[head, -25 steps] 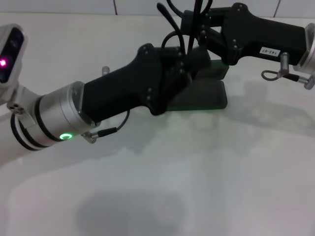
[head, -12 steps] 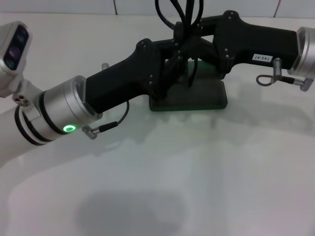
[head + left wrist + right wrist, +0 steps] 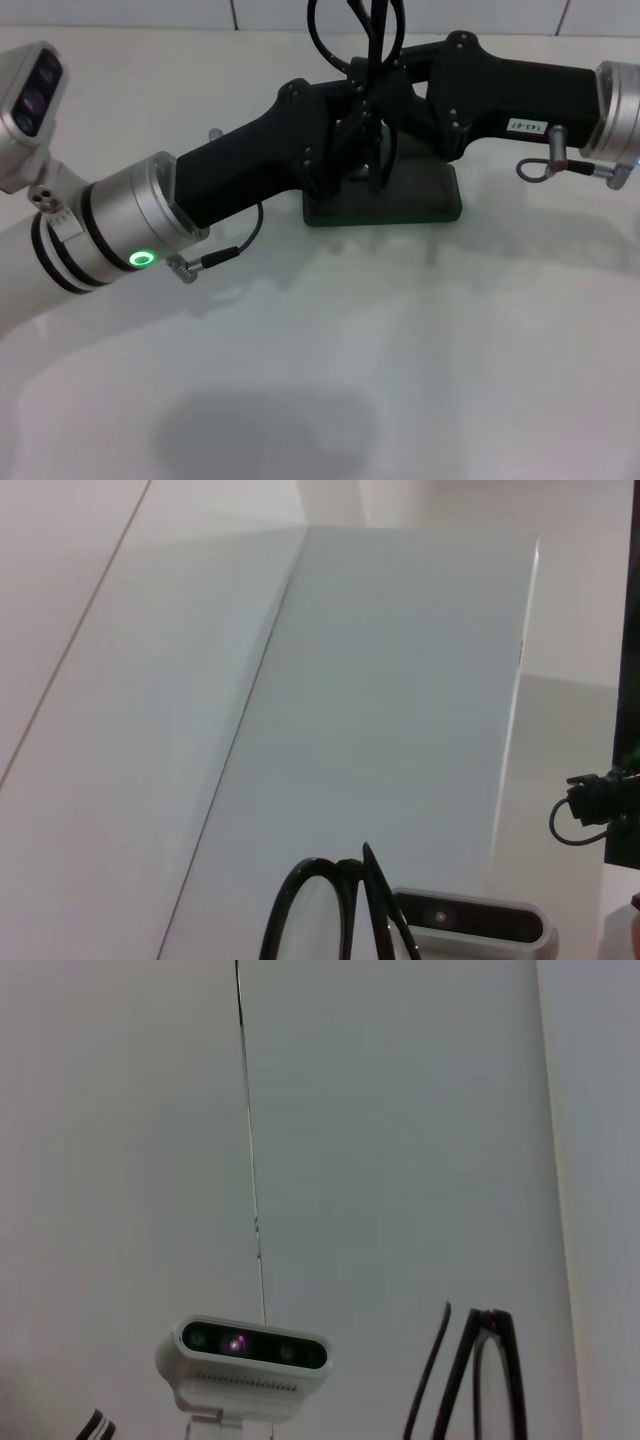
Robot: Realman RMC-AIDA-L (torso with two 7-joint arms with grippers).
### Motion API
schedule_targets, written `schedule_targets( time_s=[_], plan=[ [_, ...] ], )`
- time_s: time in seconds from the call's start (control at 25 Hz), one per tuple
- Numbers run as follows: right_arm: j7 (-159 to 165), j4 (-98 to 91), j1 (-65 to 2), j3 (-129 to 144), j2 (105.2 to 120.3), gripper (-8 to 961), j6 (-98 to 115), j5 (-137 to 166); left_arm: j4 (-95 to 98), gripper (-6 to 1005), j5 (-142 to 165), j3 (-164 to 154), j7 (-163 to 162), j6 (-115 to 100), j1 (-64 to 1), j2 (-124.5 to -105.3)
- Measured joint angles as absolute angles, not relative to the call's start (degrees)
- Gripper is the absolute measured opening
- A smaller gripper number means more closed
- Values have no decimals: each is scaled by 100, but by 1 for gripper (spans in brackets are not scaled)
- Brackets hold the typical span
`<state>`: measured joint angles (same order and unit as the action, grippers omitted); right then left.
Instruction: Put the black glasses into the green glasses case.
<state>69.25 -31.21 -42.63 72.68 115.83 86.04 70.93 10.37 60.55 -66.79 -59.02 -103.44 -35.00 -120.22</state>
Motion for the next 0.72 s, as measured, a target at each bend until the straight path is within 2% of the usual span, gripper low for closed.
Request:
schedule_targets(
  time_s=[0.72],
  plan=[
    [6925, -3119, -4238, 7283, 11578, 113, 8595, 7177, 1067, 13, 6121, -6730, -6023, -10660, -3505, -12006]
  ],
)
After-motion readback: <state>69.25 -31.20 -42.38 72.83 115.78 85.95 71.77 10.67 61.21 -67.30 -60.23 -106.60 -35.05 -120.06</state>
